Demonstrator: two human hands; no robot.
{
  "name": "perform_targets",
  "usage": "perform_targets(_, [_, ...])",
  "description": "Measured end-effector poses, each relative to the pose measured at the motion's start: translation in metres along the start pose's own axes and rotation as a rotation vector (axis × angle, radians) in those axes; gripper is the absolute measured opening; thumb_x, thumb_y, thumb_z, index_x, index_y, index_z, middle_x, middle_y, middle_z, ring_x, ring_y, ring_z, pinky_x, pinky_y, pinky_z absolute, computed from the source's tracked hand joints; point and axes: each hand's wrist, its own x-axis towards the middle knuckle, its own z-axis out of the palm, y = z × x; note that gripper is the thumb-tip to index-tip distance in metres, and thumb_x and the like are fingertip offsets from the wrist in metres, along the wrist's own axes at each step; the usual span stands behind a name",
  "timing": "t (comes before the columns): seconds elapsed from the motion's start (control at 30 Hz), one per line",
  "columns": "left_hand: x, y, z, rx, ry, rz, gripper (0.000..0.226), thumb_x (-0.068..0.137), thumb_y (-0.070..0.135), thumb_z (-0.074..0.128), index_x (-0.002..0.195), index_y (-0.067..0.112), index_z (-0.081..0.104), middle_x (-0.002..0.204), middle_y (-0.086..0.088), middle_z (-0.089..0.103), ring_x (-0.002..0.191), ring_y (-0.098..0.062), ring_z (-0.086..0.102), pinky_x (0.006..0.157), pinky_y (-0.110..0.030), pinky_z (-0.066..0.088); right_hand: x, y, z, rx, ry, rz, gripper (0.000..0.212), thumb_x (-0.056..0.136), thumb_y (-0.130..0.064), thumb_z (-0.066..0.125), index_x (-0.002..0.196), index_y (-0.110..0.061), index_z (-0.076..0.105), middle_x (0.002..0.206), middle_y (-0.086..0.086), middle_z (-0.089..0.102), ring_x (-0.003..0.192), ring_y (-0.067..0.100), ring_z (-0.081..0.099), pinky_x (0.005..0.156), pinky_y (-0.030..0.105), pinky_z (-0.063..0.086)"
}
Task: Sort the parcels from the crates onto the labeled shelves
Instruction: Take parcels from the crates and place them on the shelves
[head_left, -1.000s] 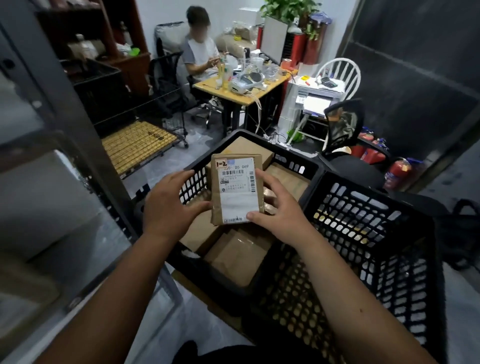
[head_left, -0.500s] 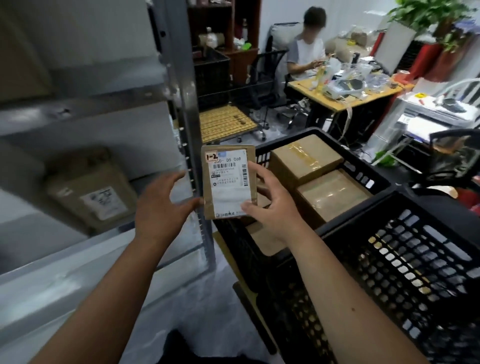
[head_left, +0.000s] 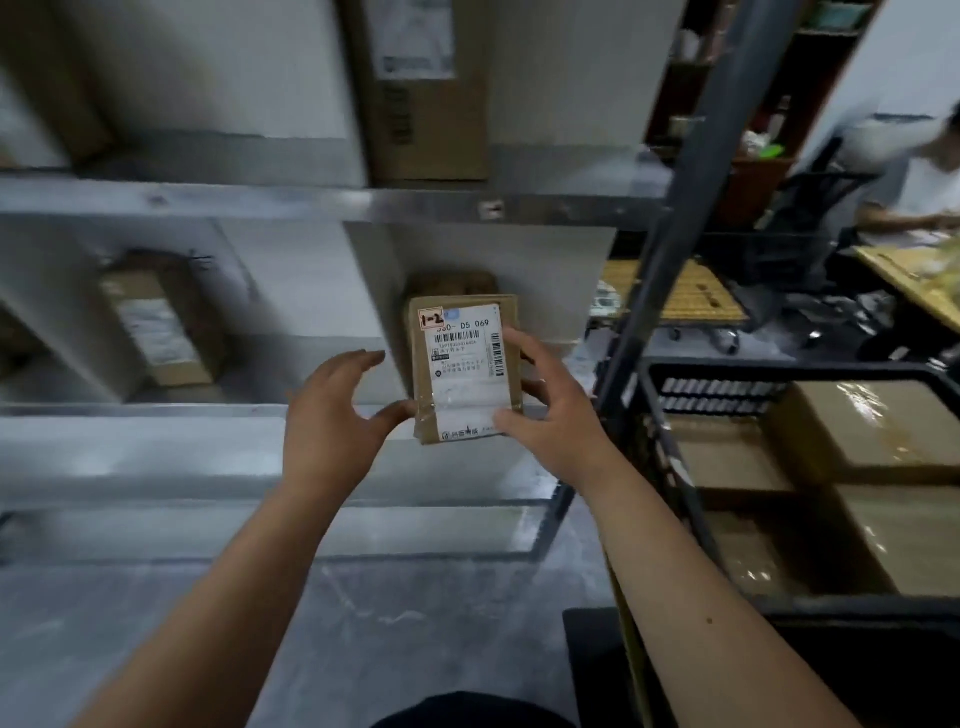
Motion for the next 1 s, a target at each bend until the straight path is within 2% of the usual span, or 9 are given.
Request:
perform_targets(0.03, [-0.003,-0.014,-0.013,0.017,0.026,-0.029,0.07,0.077,0.05,0.087,0.137,0.023,0.065,0.143,0.001,0.062,0.132,-0.02,0.055,0.111,-0.04,0.044,0.006,-0.004,0.016,-0.001,-0.037,-0.014,0.083,0.087,0.0,0.072,0.146,-0.052,0.044,0.153,-0.011,0.047,0.135,0.005,0.049,0.092,0.019,0.057])
perform_targets(0.13, [-0.017,-0.054,-0.055,0.066,0.108,-0.128,0.071,0.075,0.052,0.088,0.135,0.022,0.067,0.139,-0.002,0.065,0.127,-0.024,0.06,0.107,-0.043,0.048,0.02,-0.019,0.071,0.015,-0.147,-0.051,0.084,0.086,0.001,0.073,0.145,-0.052,0.045,0.149,-0.015,0.049,0.133,0.0,0.051,0.1,0.029,0.057])
perform_targets(0.2, [-0.03,-0.08,-0.083,0.088,0.156,-0.18,0.07,0.074,0.051,0.089,0.134,0.02,0.068,0.135,-0.002,0.067,0.123,-0.024,0.061,0.106,-0.044,0.049,0.026,-0.029,0.107,0.031,-0.219,-0.065,0.084,0.086,0.002,0.073,0.147,-0.049,0.046,0.146,-0.018,0.049,0.13,-0.007,0.05,0.101,0.027,0.056])
perform_targets(0.37, [-0.069,-0.139,-0.145,0.115,0.259,-0.295,0.07,0.073,0.05,0.088,0.133,0.021,0.067,0.137,0.001,0.065,0.128,-0.02,0.059,0.109,-0.043,0.048,0.033,-0.05,0.195,0.016,-0.392,-0.102,0.085,0.086,-0.003,0.074,0.143,-0.059,0.043,0.15,-0.017,0.048,0.137,0.008,0.05,0.109,0.045,0.052])
perform_targets(0.53, [-0.11,-0.177,-0.199,0.183,0.345,-0.395,0.071,0.074,0.043,0.09,0.137,0.022,0.065,0.14,0.0,0.064,0.131,-0.02,0.057,0.112,-0.043,0.046,0.027,-0.075,0.271,0.06,-0.542,-0.156,0.084,0.087,-0.001,0.073,0.142,-0.058,0.044,0.146,-0.017,0.053,0.133,0.005,0.053,0.096,0.027,0.059])
perform_targets(0.67, [-0.142,-0.205,-0.239,0.246,0.406,-0.469,0.072,0.073,0.046,0.09,0.136,0.022,0.065,0.138,0.0,0.065,0.127,-0.022,0.06,0.109,-0.048,0.049,0.021,-0.092,0.327,0.084,-0.655,-0.18,0.085,0.086,-0.001,0.072,0.142,-0.058,0.045,0.145,-0.018,0.052,0.133,0.007,0.054,0.097,0.041,0.06])
perform_targets(0.8, [-0.172,-0.222,-0.271,0.272,0.465,-0.524,0.071,0.075,0.048,0.087,0.136,0.02,0.065,0.139,-0.001,0.065,0.129,-0.022,0.058,0.11,-0.044,0.047,0.012,-0.106,0.377,0.072,-0.746,-0.22,0.086,0.086,-0.003,0.074,0.142,-0.061,0.043,0.148,-0.017,0.05,0.137,0.015,0.05,0.102,0.051,0.057])
perform_targets(0.9, [-0.191,-0.234,-0.291,0.283,0.509,-0.566,0.077,0.074,0.059,0.08,0.137,0.019,0.065,0.138,-0.002,0.064,0.129,-0.021,0.057,0.109,-0.041,0.046,0.007,-0.116,0.411,0.056,-0.808,-0.262,0.086,0.086,-0.006,0.074,0.145,-0.059,0.042,0.15,-0.017,0.047,0.138,0.017,0.049,0.106,0.054,0.054])
perform_targets(1.0, [-0.211,-0.249,-0.309,0.284,0.578,-0.585,0.086,0.07,0.073,0.067,0.136,0.019,0.065,0.138,-0.002,0.064,0.13,-0.021,0.057,0.109,-0.048,0.049,0.002,-0.129,0.439,0.065,-0.871,-0.296,0.085,0.087,-0.004,0.072,0.146,-0.057,0.042,0.147,-0.022,0.05,0.135,0.013,0.051,0.108,0.05,0.053])
